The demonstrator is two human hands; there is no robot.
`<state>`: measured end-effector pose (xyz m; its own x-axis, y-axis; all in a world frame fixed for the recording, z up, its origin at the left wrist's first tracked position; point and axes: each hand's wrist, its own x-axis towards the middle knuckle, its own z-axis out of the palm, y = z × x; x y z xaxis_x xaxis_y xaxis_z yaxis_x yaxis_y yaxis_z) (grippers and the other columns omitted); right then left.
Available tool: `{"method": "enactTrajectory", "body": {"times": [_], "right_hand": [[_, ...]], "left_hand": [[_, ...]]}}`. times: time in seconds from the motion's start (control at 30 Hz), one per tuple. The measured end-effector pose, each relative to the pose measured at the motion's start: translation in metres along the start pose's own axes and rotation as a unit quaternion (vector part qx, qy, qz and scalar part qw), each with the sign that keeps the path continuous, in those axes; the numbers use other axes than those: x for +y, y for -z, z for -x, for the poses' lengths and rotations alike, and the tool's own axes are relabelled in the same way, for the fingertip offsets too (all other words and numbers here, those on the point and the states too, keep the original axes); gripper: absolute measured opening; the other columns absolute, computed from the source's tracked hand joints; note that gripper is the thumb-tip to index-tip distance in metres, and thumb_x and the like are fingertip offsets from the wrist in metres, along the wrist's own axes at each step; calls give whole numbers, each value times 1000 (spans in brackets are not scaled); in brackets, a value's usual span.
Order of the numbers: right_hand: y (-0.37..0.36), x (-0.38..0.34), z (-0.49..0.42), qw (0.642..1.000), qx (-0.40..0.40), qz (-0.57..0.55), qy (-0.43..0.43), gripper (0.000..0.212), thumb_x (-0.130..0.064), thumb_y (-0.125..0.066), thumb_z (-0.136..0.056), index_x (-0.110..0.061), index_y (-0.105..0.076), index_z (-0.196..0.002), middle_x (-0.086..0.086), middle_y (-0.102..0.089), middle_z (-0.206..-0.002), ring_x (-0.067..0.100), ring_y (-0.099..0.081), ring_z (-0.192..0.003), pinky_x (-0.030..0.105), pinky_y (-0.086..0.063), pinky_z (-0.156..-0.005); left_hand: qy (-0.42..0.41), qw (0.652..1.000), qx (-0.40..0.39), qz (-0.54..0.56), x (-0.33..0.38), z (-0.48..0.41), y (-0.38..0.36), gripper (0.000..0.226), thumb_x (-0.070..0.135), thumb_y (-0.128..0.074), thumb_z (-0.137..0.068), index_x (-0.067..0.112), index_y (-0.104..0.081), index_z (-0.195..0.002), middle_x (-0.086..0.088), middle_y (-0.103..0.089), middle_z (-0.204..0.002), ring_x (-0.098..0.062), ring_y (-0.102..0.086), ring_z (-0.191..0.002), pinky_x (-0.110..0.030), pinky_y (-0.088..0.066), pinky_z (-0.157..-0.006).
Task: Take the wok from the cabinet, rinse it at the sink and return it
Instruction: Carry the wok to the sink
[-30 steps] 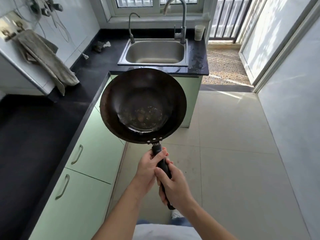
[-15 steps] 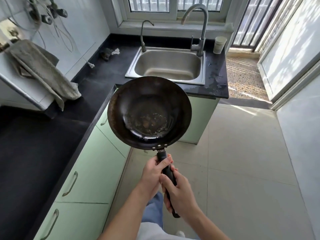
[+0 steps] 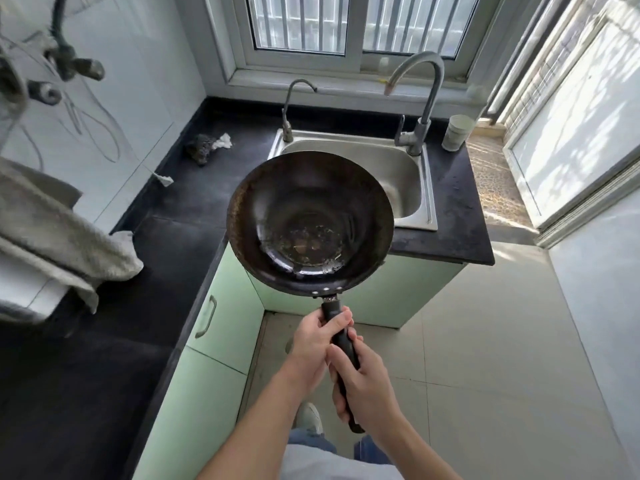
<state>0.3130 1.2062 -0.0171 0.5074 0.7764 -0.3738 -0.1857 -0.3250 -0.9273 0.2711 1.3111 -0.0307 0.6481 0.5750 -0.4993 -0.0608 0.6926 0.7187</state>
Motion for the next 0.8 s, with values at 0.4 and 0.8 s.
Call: {"method": "enactTrajectory", "body": {"times": [0.4, 0.8], "right_hand": [[5, -26, -118, 999, 18, 34, -16, 26, -29, -57, -98, -9, -59, -82, 10, -54, -46, 25, -44, -33, 28, -35, -34], [57, -65, -270, 998, -16, 33, -52, 15, -29, -57, -99, -16, -61, -92, 6, -60, -55, 23, -49, -35, 28, -40, -32]], "left_hand": [[55, 998, 9, 17, 49, -112, 2, 10, 2, -63, -92, -2, -58, -100, -8, -56, -75, -17, -59, -62, -35, -58, -70], [91, 994, 54, 7, 102, -261, -39, 9, 2, -62, -93, -1, -60, -101, -8, -61, -77, -18, -63, -61, -42, -57, -78]]}}
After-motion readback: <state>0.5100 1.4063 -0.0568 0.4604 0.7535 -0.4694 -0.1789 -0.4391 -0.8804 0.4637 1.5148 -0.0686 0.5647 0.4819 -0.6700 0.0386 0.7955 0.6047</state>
